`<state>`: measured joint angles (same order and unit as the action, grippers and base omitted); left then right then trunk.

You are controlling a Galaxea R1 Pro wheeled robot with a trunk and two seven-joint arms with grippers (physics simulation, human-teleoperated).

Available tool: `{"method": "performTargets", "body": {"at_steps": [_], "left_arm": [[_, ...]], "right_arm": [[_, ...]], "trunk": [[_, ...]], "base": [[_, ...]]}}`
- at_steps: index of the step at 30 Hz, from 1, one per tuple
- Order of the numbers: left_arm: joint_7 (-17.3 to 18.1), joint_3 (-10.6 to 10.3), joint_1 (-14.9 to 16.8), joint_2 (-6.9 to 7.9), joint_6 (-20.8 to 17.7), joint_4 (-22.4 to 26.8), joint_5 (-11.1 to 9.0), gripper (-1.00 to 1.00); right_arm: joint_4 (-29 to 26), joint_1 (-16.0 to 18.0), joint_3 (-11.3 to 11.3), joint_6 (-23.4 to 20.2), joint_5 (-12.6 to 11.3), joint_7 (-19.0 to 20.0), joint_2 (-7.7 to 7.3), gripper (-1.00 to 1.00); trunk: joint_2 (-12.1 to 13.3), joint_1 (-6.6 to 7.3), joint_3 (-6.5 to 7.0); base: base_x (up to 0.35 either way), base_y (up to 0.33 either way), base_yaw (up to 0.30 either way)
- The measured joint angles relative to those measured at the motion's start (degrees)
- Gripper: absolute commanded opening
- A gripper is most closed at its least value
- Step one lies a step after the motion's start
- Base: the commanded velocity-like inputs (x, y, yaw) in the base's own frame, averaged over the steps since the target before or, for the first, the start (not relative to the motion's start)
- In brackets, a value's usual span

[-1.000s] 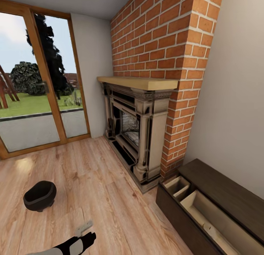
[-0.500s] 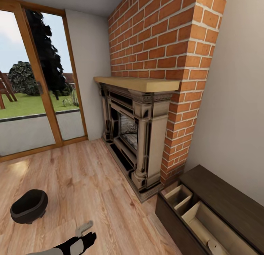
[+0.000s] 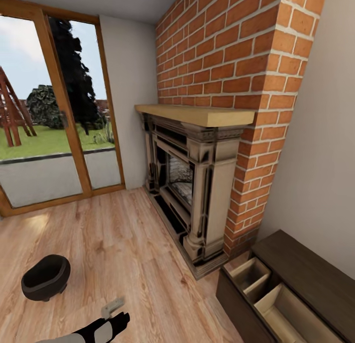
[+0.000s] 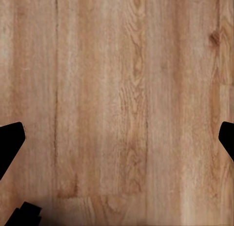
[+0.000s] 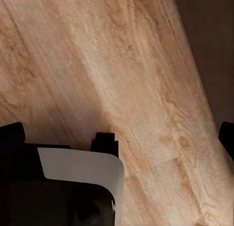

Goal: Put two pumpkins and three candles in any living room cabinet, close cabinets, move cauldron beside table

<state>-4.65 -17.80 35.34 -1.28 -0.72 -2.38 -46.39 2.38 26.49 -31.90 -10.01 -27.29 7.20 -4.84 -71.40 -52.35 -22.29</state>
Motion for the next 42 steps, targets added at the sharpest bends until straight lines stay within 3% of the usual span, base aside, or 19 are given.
{"method": "performTargets", "body": {"at_steps": [10,20,35,42], "left_arm": [[0.01,-0.01,0.00,0.00,0.05,0.02,0.00,1.00],[0.01,0.05,0.01,0.01,0.01,-0.07,0.00,1.00],[0.01,-0.01,0.01,-0.01,0.00,-0.05,0.00,1.00],[0.00,-0.02,0.00,-0.10,0.00,0.00,0.00,1.00]], "right_arm": [[-0.06,0.00,-0.04,-0.03,-0.02,-0.01,0.01,1.00],[-0.11,-0.01,-0.07,-0.02,0.06,0.03,0.00,1.00],[-0.18,-0.02,-0.12,-0.26,0.14,0.07,0.00,1.00],[-0.09,0.00,-0.19,-0.23,0.22,0.00,0.04,1.00]], "trunk": [[0.00,0.00,0.10],[0.00,0.00,0.10],[-0.01,0.03,0.10],[-0.01,0.03,0.13]], "base": [[0.003,0.000,0.268],[0.026,0.000,0.049],[0.302,0.000,0.001],[0.334,0.000,0.212]]}}
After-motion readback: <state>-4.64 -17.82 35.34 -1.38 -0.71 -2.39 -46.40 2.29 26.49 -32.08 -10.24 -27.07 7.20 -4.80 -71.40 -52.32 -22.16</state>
